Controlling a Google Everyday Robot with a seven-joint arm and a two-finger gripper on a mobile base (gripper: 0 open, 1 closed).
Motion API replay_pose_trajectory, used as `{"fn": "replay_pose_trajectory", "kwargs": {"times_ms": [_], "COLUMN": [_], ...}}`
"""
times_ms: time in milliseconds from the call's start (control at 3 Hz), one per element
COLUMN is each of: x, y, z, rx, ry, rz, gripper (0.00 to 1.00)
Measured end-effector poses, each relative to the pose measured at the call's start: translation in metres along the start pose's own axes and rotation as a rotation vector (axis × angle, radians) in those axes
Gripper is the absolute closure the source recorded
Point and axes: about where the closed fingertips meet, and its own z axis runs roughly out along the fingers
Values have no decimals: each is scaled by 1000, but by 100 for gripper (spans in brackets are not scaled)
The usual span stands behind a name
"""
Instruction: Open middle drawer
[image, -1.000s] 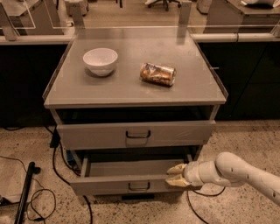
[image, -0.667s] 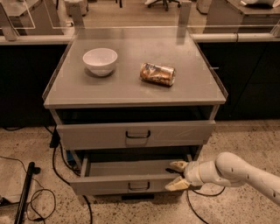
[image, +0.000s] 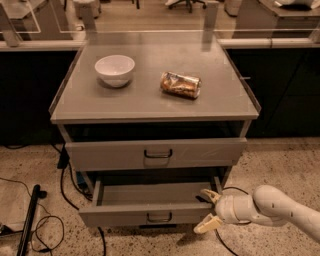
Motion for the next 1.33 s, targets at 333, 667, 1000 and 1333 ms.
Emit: {"fn": "replay_pose_trajectory", "kwargs": {"times_ms": [333,667,1000,1333], "x": [-4,7,7,14], "y": [2,20,22,41], "z": [-6,-16,-17,-26], "rx": [0,4,4,16], "ry": [0,0,0,4], "rz": [1,9,9,19], "gripper": [49,72,95,100]}}
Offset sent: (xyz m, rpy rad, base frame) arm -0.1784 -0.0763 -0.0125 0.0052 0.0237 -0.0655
